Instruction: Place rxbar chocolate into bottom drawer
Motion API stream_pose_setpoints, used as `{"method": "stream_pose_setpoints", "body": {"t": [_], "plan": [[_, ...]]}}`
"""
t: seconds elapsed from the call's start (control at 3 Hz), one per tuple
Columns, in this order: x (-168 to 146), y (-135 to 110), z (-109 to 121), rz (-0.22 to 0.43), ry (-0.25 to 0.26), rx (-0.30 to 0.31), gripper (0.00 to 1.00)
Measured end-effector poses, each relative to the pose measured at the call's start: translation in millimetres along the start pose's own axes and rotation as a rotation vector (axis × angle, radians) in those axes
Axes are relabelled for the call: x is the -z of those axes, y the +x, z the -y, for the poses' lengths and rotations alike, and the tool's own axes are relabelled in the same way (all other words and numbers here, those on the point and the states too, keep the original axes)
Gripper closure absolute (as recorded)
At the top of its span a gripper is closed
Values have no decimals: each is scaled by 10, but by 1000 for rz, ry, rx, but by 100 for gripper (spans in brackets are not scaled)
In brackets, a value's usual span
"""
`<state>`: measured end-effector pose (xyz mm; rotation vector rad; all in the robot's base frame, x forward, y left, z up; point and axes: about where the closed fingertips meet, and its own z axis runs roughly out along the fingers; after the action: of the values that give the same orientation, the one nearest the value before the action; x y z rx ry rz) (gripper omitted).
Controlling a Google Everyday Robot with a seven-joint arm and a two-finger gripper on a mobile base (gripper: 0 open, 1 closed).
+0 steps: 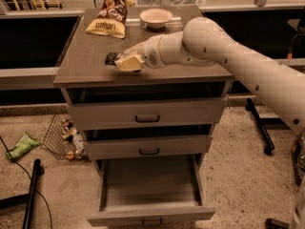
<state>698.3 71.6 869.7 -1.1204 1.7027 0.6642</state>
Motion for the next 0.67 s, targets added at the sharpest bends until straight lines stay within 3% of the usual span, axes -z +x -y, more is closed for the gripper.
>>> {"method": "stream_pose_setpoints", "body": {"t": [0.33, 0.67], "plan": [[0, 0, 0, 0, 0, 0, 100], [-28, -81, -84, -6, -33, 50, 100]]}}
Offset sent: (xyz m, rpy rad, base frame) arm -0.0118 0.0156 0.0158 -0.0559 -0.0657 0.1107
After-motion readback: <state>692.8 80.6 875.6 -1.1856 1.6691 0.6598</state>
